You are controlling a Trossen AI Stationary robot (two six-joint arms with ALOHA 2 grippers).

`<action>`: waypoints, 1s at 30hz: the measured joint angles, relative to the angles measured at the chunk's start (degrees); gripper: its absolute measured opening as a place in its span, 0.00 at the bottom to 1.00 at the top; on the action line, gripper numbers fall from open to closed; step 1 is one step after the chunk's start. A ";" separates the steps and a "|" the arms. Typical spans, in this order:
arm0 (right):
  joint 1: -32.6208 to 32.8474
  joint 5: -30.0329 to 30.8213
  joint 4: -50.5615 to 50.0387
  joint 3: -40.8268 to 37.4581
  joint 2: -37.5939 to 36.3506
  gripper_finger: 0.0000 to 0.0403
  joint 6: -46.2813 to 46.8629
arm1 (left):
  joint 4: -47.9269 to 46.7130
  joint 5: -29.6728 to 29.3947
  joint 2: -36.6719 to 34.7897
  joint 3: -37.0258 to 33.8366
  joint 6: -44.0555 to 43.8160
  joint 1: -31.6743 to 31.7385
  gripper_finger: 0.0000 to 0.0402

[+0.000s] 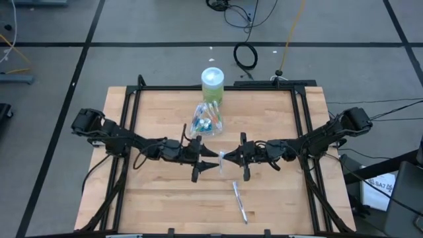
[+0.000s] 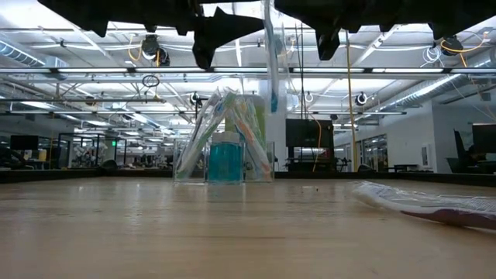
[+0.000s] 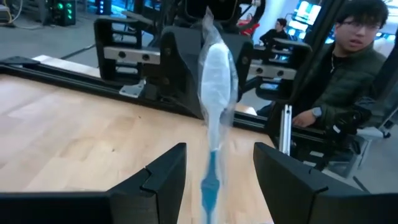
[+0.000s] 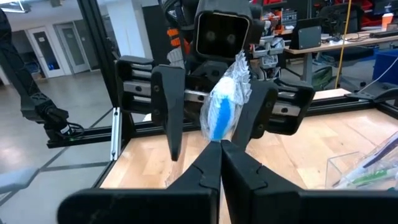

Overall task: Pick & Place toothbrushing station
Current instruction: Put the blue toothbrush into the transparent organizer

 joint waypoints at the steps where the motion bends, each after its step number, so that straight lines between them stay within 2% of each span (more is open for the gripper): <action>1: 0.02 0.00 -0.02 0.00 0.00 0.00 0.00 | -0.26 0.02 0.00 0.00 0.02 0.00 0.48; 9: 0.01 0.08 0.97 0.04 0.34 0.00 0.08 | -1.54 0.09 -0.02 -0.02 0.33 0.68 0.48; 16: -0.74 0.03 8.48 0.23 4.61 0.00 1.27 | -1.84 0.09 -0.02 -0.02 0.90 0.92 0.48; 30: -1.82 0.04 8.80 2.32 6.43 0.00 3.58 | -1.91 0.09 -0.02 -0.02 1.29 0.88 0.47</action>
